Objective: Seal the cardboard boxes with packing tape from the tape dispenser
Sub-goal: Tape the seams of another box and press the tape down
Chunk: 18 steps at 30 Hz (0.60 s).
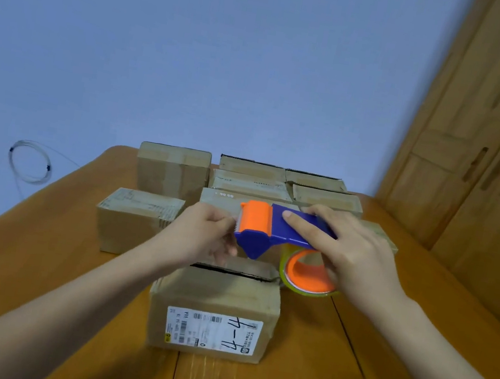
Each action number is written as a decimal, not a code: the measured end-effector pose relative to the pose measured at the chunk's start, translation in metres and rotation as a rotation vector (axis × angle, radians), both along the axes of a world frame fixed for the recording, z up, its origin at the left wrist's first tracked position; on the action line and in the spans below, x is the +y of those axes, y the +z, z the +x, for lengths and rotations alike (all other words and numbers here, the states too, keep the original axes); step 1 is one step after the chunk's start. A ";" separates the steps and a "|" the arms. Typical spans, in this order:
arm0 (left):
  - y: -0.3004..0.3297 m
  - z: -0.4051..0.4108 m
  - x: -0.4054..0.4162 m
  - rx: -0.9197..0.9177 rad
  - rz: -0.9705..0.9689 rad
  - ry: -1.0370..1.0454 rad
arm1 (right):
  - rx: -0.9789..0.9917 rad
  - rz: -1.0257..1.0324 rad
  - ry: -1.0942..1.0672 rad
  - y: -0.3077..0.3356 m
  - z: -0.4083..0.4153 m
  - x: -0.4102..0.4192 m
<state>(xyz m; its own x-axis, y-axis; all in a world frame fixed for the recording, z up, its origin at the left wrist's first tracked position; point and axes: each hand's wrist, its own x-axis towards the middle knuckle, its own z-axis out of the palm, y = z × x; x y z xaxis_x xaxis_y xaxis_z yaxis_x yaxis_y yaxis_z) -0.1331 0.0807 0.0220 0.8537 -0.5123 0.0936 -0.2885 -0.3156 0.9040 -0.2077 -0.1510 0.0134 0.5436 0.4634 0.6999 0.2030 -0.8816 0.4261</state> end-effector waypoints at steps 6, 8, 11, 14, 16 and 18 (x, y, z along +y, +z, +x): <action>0.004 0.007 0.003 0.162 -0.032 -0.069 | 0.010 -0.002 0.050 0.008 0.005 -0.002; 0.003 0.009 0.006 0.214 -0.050 -0.089 | 0.034 -0.004 0.061 0.008 0.007 -0.003; 0.001 0.012 0.012 0.218 -0.062 -0.126 | 0.089 -0.010 0.077 0.004 0.009 -0.002; -0.001 0.020 0.030 0.175 -0.044 -0.113 | 0.113 -0.038 0.081 0.005 0.006 -0.011; -0.006 0.031 0.051 0.138 -0.009 -0.083 | 0.137 -0.041 0.045 0.003 0.001 -0.026; -0.013 0.040 0.074 0.124 0.024 -0.063 | 0.168 -0.033 -0.006 -0.001 -0.005 -0.045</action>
